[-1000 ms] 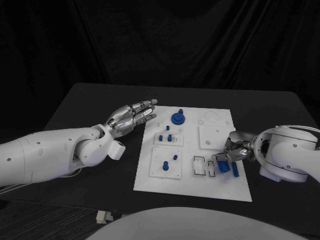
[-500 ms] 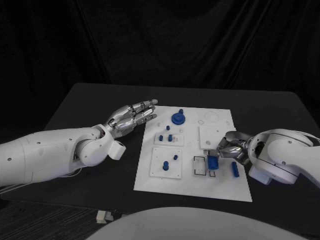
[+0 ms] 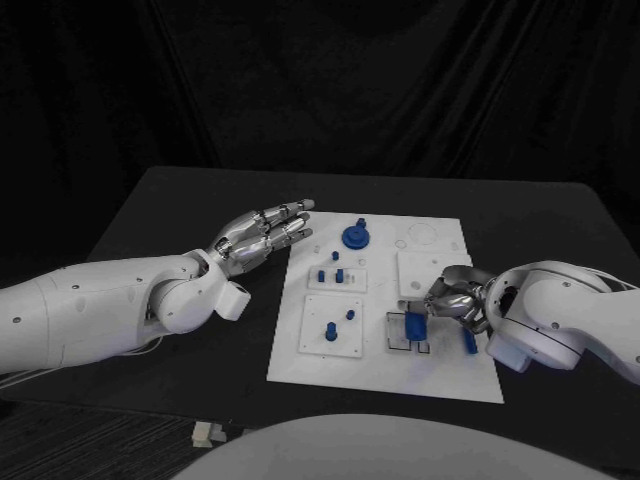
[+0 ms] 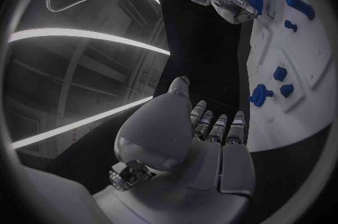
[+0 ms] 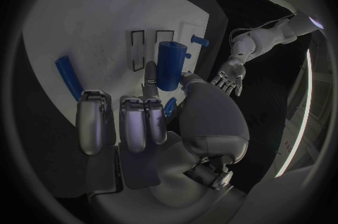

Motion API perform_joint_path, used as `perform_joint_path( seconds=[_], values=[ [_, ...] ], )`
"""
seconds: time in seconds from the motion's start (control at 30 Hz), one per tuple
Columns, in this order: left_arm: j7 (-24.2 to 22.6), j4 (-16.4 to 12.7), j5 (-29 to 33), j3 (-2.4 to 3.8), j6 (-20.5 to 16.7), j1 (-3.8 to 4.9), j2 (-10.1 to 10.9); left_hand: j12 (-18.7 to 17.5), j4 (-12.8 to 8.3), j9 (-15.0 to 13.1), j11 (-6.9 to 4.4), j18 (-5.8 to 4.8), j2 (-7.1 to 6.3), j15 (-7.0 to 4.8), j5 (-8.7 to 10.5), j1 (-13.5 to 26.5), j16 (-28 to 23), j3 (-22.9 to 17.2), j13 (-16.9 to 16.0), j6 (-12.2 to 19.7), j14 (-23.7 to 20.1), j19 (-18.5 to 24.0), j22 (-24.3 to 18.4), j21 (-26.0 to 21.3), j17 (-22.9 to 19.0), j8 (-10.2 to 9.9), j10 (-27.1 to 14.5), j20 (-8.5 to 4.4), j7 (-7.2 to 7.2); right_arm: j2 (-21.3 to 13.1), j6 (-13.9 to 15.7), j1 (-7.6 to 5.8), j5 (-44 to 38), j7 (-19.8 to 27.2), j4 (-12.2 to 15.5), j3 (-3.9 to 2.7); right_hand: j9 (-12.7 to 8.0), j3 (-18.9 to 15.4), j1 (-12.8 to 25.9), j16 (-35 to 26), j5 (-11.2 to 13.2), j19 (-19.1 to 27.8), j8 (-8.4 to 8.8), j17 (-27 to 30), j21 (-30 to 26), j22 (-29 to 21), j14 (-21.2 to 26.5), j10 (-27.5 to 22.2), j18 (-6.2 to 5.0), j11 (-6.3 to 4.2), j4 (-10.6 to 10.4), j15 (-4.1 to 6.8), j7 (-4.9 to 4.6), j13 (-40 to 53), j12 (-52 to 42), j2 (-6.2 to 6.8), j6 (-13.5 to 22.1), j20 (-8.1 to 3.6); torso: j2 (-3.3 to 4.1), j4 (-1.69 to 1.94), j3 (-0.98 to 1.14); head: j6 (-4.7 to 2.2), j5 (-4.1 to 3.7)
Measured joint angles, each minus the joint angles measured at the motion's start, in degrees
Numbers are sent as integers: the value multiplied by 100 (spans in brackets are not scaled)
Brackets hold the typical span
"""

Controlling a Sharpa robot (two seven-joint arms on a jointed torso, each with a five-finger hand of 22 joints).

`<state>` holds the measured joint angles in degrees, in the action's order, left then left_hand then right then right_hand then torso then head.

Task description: Assemble the parts on the task board

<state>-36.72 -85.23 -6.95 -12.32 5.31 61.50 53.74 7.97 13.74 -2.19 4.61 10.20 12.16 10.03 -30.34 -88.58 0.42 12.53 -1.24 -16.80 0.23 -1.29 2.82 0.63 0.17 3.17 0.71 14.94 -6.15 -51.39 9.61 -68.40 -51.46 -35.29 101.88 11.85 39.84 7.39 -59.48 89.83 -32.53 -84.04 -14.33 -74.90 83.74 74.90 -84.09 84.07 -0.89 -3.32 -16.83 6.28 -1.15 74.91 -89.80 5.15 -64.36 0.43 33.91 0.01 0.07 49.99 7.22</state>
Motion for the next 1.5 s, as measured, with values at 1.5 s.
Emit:
perform_joint_path(
  seconds=[1.5],
  values=[
    [32, 6, 0, 0, 52, -1, -3, 0, -15, 2, 0, -58, 0, 42, 1, 0, 23, -16, 1, -20, 0, -1, 4, 0, 12, -1, 0, 41, -20, 164, -480, 78, -77, -36, -146, 0, 133, -518, 418, 0, 2701, 0, 226, 0, -136, 2, 19, 6, 0, 86, 23, -60, -41, 3, 0, -290, 40, 41, 1, -2, 1, 0, 20]
  ],
)
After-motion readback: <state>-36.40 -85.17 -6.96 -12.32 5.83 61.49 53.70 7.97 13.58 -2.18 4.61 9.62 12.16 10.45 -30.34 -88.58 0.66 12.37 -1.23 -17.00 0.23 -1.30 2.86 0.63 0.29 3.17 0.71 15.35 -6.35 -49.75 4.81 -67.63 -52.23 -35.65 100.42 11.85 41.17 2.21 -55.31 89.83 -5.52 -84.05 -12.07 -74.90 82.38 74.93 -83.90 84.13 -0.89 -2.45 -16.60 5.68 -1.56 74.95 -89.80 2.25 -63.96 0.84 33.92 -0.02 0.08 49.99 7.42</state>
